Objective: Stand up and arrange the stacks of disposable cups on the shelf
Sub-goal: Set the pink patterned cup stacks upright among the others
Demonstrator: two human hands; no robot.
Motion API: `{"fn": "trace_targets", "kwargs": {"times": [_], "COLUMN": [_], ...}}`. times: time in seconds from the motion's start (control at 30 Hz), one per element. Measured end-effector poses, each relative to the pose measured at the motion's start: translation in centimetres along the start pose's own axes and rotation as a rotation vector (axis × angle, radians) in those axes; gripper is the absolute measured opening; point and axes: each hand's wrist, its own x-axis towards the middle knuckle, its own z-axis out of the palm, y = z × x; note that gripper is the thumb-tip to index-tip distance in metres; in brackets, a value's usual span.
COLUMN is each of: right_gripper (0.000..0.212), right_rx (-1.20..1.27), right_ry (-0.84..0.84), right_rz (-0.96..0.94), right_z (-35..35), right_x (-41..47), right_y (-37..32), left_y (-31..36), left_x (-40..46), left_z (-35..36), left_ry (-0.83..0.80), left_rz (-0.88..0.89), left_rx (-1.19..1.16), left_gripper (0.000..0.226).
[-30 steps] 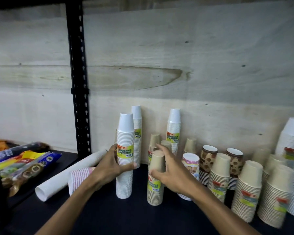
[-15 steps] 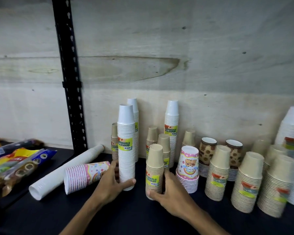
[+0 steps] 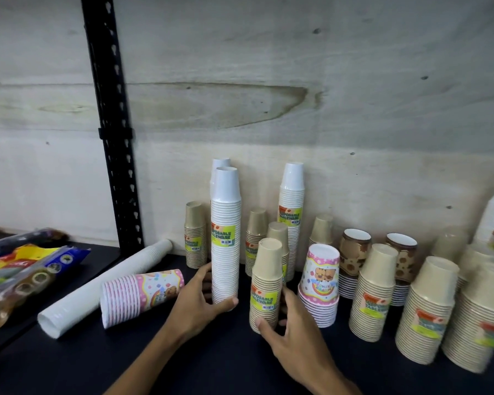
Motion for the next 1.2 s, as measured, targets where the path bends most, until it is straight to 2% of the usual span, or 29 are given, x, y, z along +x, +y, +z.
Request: {"fn": "trace_targets", "kwargs": {"times": [0.23,0.37,0.5,0.63,1.2], "right_gripper": [0.075,0.079,0.076,0.071,0.074], "right_rx": [-0.009,-0.010,-0.013,-0.015,-0.040], "right_ry": [0.022,0.029,0.033,0.041,0.071], "right_rz": [0.017,0.030,0.031,0.027,0.055], "right_z": [0.36,0.34,0.27,0.36,0.50], "right_x": [0.26,0.31,0.34,0.27,0.20], "right_y": [0.62,0.74,0.71,0.69,0.74], "left_y": [-1.00,-1.02,-0.83,-0.72,-0.56], "left_x": [0.22,0.28,0.25,0.22,0.17], "left_z": [-0.21,-0.13,-0.08,-0.07,0.05], "left_ry": [-0.038,-0.039,-0.029,-0.029,-0.029], "left_rz": [-0.033,-0.033,-0.015,-0.003,0.002], "left_rx": [-0.013,-0.002,0.009,0.014,0.048], "left_gripper": [0.102,0.084,0.078,0.076,0.081]}}
